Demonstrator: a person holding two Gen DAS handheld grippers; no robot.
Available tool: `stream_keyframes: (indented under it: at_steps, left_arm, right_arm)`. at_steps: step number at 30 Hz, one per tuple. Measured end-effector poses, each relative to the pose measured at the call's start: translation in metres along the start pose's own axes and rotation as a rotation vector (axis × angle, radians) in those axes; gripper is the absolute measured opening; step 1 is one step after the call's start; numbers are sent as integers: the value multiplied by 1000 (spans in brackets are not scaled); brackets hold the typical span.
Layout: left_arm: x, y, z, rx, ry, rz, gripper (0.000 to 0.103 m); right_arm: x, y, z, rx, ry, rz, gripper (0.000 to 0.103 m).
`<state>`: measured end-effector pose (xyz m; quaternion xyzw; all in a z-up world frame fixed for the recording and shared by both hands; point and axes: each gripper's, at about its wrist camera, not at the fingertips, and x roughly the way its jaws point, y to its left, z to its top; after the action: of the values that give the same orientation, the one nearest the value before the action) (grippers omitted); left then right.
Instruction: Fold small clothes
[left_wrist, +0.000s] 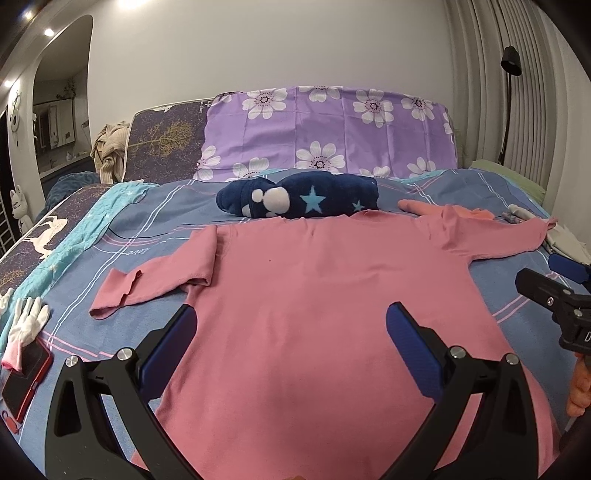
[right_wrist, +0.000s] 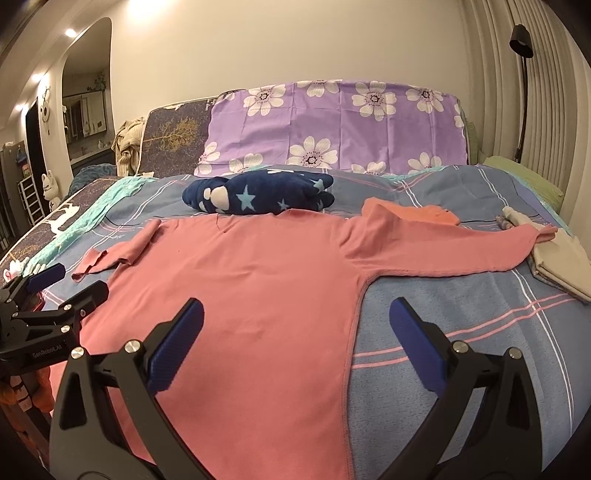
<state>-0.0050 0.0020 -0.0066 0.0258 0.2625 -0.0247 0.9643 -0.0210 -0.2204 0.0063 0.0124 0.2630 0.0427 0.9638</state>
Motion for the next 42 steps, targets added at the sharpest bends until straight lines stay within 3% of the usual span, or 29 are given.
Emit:
stream_keyframes:
  at_steps: [42]
  left_arm:
    - [8, -10, -8, 46, 42, -14, 102]
  right_arm:
    - [2, 5, -4, -23, 10, -32, 101]
